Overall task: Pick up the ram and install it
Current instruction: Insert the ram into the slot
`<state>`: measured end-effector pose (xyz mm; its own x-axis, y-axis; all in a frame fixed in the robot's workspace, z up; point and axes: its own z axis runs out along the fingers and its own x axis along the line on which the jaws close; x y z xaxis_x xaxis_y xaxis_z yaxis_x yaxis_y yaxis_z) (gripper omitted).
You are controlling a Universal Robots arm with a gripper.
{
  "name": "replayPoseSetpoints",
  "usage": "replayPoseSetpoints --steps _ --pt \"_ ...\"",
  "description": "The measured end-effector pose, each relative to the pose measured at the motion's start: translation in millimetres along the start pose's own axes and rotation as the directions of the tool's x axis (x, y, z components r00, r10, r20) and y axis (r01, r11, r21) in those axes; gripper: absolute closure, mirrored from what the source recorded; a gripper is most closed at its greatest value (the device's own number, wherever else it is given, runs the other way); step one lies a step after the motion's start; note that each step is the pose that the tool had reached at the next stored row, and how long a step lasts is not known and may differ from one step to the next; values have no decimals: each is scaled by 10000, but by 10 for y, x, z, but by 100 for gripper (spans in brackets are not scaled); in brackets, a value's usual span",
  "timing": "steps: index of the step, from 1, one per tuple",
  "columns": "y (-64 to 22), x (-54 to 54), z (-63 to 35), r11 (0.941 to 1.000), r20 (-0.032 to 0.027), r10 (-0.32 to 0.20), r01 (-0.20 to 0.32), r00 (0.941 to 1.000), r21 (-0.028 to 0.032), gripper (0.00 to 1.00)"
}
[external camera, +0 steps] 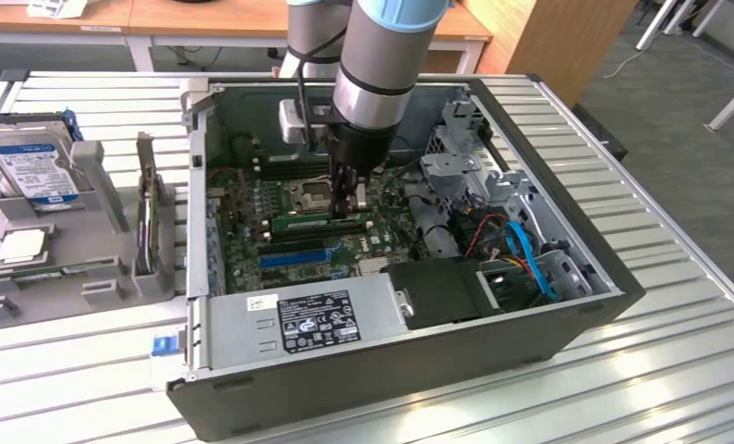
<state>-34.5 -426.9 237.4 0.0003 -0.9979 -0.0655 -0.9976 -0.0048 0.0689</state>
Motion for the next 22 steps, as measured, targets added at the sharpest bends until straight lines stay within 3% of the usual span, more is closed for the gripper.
replayPoseSetpoints --steps 22 --pt "-1 10 4 10000 4 68 -68 10000 4 88"
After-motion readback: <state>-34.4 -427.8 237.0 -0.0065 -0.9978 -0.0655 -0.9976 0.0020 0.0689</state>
